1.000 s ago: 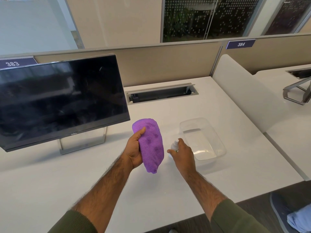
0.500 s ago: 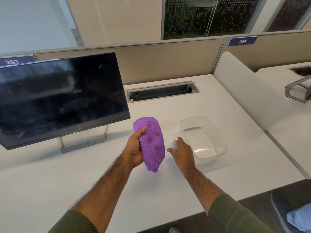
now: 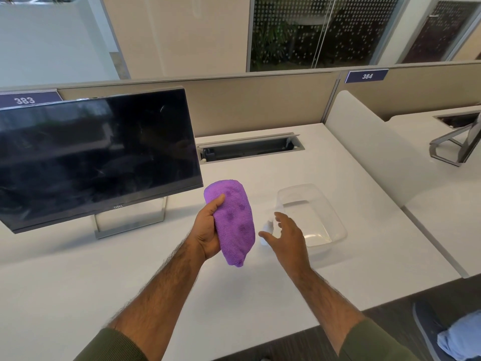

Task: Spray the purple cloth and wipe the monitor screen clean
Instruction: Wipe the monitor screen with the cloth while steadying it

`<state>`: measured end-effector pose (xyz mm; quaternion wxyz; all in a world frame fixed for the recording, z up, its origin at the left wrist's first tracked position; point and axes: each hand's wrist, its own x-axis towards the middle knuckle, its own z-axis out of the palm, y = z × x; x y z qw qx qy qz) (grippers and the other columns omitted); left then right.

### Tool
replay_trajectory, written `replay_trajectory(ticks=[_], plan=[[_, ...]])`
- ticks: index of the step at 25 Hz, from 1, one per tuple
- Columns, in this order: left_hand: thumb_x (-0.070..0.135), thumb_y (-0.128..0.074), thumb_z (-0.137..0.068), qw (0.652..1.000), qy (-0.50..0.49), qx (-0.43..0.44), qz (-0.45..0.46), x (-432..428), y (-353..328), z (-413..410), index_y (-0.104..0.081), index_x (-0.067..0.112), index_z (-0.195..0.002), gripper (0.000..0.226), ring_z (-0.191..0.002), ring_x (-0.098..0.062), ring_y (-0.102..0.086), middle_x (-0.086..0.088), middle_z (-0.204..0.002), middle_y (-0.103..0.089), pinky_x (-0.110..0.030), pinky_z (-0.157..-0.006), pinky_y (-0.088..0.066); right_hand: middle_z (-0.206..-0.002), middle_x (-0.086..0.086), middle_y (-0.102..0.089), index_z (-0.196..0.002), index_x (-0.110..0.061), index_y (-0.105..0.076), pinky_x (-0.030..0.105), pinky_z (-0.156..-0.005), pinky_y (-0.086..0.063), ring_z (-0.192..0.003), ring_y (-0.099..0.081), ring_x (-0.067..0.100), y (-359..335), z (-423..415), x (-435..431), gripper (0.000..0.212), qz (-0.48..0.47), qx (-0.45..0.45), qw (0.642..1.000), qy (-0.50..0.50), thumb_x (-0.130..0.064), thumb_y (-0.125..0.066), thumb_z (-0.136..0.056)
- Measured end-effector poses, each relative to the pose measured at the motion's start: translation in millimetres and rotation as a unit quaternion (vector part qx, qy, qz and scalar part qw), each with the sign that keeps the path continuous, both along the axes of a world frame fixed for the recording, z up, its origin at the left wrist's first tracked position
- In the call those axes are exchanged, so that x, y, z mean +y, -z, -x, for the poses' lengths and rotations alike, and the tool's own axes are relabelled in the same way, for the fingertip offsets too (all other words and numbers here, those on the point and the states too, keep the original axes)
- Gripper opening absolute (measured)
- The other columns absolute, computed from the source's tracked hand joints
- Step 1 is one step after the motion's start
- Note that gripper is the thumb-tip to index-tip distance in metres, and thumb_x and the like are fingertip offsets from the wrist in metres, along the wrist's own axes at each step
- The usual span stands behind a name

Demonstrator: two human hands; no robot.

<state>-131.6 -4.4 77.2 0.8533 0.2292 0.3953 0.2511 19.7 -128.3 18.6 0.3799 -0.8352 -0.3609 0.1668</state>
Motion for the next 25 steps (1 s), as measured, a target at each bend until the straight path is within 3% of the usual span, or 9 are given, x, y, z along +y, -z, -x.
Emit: replay_trajectory(ticks=[3, 4, 6, 9, 12, 15, 19, 22, 25], plan=[[0.039, -0.063, -0.096, 1.000, 0.008, -0.012, -0.004, -0.3, -7.7, 5.7, -0.063, 0.013, -0.127, 0.040, -0.103, -0.034, -0.068, -0.016, -0.116, -0.071, -0.046, -0.079, -0.059, -0.121, -0.001, -0.068, -0.126, -0.014, -0.065, 0.035, -0.097, -0.052, -0.112, -0.063, 0.017, -28.1, 12.2, -17.6, 0.039, -0.149, -0.107, 0.983, 0.022, -0.029, -0.074, -0.091], [0.039, -0.063, -0.096, 1.000, 0.012, -0.017, -0.007, -0.6, -11.3, 7.7, -0.064, 0.013, -0.127, 0.040, -0.102, -0.034, -0.068, -0.015, -0.114, -0.072, -0.045, -0.078, -0.060, -0.119, -0.002, -0.069, -0.123, -0.015, -0.066, 0.033, -0.097, -0.052, -0.111, -0.064, 0.015, -39.5, 16.2, -17.1, 0.033, -0.171, -0.094, 0.981, 0.015, -0.027, -0.072, -0.093], [0.038, -0.064, -0.096, 0.999, 0.024, -0.024, -0.016, -3.8, -19.4, 12.3, -0.065, 0.013, -0.125, 0.038, -0.100, -0.033, -0.069, -0.015, -0.110, -0.074, -0.043, -0.076, -0.060, -0.121, -0.005, -0.070, -0.123, -0.019, -0.067, 0.032, -0.102, -0.052, -0.112, -0.065, 0.011, -61.3, 24.9, -6.4, 0.031, -0.163, 0.061, 0.985, -0.014, -0.029, -0.071, -0.093], [0.038, -0.063, -0.095, 0.998, 0.049, -0.022, -0.037, -9.8, -31.4, 22.6, -0.063, 0.011, -0.127, 0.042, -0.101, -0.035, -0.068, -0.017, -0.113, -0.073, -0.045, -0.082, -0.059, -0.124, -0.005, -0.071, -0.127, -0.025, -0.065, 0.041, -0.105, -0.053, -0.117, -0.067, 0.016, -84.3, 40.0, 9.9, 0.041, -0.125, 0.319, 0.936, -0.081, -0.041, -0.071, -0.090], [0.040, -0.065, -0.092, 0.995, 0.077, -0.006, -0.059, -8.7, -37.1, 44.9, -0.061, 0.009, -0.132, 0.050, -0.105, -0.037, -0.066, -0.021, -0.122, -0.070, -0.050, -0.093, -0.055, -0.118, 0.001, -0.075, -0.129, -0.018, -0.063, 0.039, -0.097, -0.058, -0.114, -0.069, 0.026, -96.5, 55.9, 11.1, 0.035, -0.139, 0.405, 0.896, -0.114, -0.020, -0.069, -0.095], [0.045, -0.068, -0.090, 0.990, 0.106, 0.038, -0.084, -8.3, -43.7, 70.3, -0.063, 0.010, -0.129, 0.053, -0.105, -0.037, -0.067, -0.021, -0.123, -0.070, -0.049, -0.094, -0.055, -0.120, 0.008, -0.074, -0.126, -0.012, -0.066, 0.045, -0.097, -0.057, -0.113, -0.069, 0.029, -105.0, 71.9, 8.9, 0.032, -0.139, 0.444, 0.874, -0.140, -0.009, -0.067, -0.094], [0.050, -0.067, -0.091, 0.981, 0.089, 0.104, -0.138, -18.7, -51.6, 98.0, -0.067, 0.013, -0.123, 0.049, -0.112, -0.034, -0.069, -0.015, -0.122, -0.072, -0.047, -0.096, -0.057, -0.114, 0.004, -0.075, -0.116, -0.015, -0.072, 0.046, -0.093, -0.060, -0.109, -0.071, 0.027, -110.5, 98.9, 10.7, 0.024, -0.140, 0.411, 0.889, -0.145, -0.015, -0.071, -0.092], [0.038, -0.057, -0.102, 0.949, 0.010, 0.195, -0.247, -18.9, -55.2, 116.2, -0.070, 0.016, -0.110, 0.027, -0.115, -0.031, -0.066, -0.006, -0.118, -0.071, -0.042, -0.098, -0.054, -0.106, 0.000, -0.076, -0.112, -0.018, -0.072, 0.046, -0.092, -0.061, -0.104, -0.072, 0.027, -112.2, 113.7, 17.2, 0.021, -0.145, 0.345, 0.920, -0.119, -0.023, -0.074, -0.091], [0.032, -0.047, -0.104, 0.903, -0.062, 0.295, -0.308, -25.4, -56.9, 127.2, -0.062, 0.010, -0.127, 0.035, -0.125, -0.032, -0.057, -0.006, -0.135, -0.063, -0.047, -0.111, -0.045, -0.104, -0.006, -0.074, -0.112, -0.022, -0.070, 0.042, -0.089, -0.062, -0.099, -0.071, 0.023, -109.7, 129.5, 24.3, 0.024, -0.148, 0.278, 0.944, -0.100, -0.031, -0.075, -0.090]])
